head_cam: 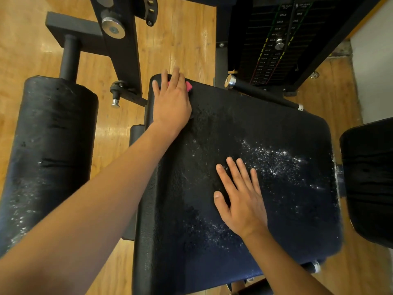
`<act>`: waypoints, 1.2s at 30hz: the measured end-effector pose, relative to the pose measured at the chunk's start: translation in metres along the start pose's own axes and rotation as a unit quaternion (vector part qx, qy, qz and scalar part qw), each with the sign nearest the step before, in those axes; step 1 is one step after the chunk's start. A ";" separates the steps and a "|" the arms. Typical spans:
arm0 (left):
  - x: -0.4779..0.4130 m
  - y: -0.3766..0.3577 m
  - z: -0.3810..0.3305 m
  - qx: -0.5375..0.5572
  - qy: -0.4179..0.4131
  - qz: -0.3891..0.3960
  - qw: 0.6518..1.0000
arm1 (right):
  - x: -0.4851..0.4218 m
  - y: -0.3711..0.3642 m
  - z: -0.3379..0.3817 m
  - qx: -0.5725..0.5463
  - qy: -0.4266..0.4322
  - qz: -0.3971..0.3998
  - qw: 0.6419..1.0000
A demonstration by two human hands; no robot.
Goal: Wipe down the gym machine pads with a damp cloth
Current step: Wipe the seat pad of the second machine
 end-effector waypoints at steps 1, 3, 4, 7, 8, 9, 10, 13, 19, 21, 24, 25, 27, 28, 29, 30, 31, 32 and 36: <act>-0.004 -0.001 -0.001 -0.003 -0.003 0.005 1.000 | 0.000 0.000 0.000 0.000 0.000 0.000 1.000; -0.008 -0.003 -0.001 -0.012 -0.009 0.013 1.000 | 0.001 0.000 -0.001 -0.002 -0.001 -0.002 1.000; -0.007 -0.003 -0.002 -0.013 -0.011 0.016 1.000 | 0.001 0.000 -0.001 -0.001 -0.002 -0.003 1.000; 0.006 -0.001 -0.002 0.001 -0.014 0.013 1.000 | 0.002 0.000 -0.001 0.000 0.000 -0.005 1.000; 0.013 0.000 -0.002 0.007 -0.013 0.009 1.000 | 0.002 0.000 0.000 0.000 0.001 -0.007 1.000; 0.020 0.001 -0.002 0.013 -0.010 0.005 1.000 | 0.001 0.001 -0.001 0.001 0.001 -0.008 1.000; 0.030 0.002 -0.002 0.018 -0.005 0.001 1.000 | 0.000 0.001 -0.001 0.003 0.002 -0.007 1.000; 0.060 0.003 -0.002 0.025 0.004 -0.001 1.000 | 0.000 0.000 -0.002 0.009 0.000 -0.001 1.000; 0.056 0.002 0.000 0.017 0.015 0.004 1.000 | 0.001 0.000 0.000 0.013 0.000 0.001 1.000; 0.044 0.001 -0.001 0.017 0.008 0.007 1.000 | 0.001 0.000 0.000 0.010 -0.002 -0.001 1.000; 0.031 0.000 -0.002 0.019 -0.001 0.015 1.000 | 0.001 0.000 0.000 0.009 0.001 -0.005 1.000; 0.030 0.000 -0.002 0.020 -0.003 0.017 1.000 | 0.001 0.000 0.000 0.009 0.001 -0.006 1.000; 0.036 0.000 -0.003 0.019 -0.010 0.020 1.000 | 0.001 0.000 0.000 0.009 0.000 -0.005 1.000; 0.041 0.000 -0.004 0.021 -0.014 0.020 0.999 | 0.001 0.000 0.000 0.010 0.000 -0.005 1.000; 0.047 0.002 -0.004 0.024 -0.015 0.019 0.999 | 0.002 0.000 0.000 0.011 -0.001 -0.005 1.000; 0.055 0.003 -0.004 0.028 -0.013 0.017 0.999 | 0.002 0.000 0.000 0.011 -0.001 -0.005 1.000; 0.064 0.006 -0.004 0.031 -0.013 0.017 0.999 | 0.002 0.001 0.000 0.010 0.001 -0.006 1.000; 0.075 0.008 -0.005 0.033 -0.013 0.017 0.999 | 0.002 0.001 0.000 0.010 0.001 -0.007 1.000; 0.116 0.012 -0.007 0.036 -0.020 0.028 0.999 | 0.002 0.001 0.000 0.007 -0.002 -0.008 1.000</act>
Point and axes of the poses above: each hand's wrist, its own x-axis away from the middle knuckle, its own y-axis out of the back of the hand, z = x × y, the point moved 9 cm from there along -x, towards the middle knuckle, and after that the axes turned 13 degrees about -z, right-handed, at the moved point
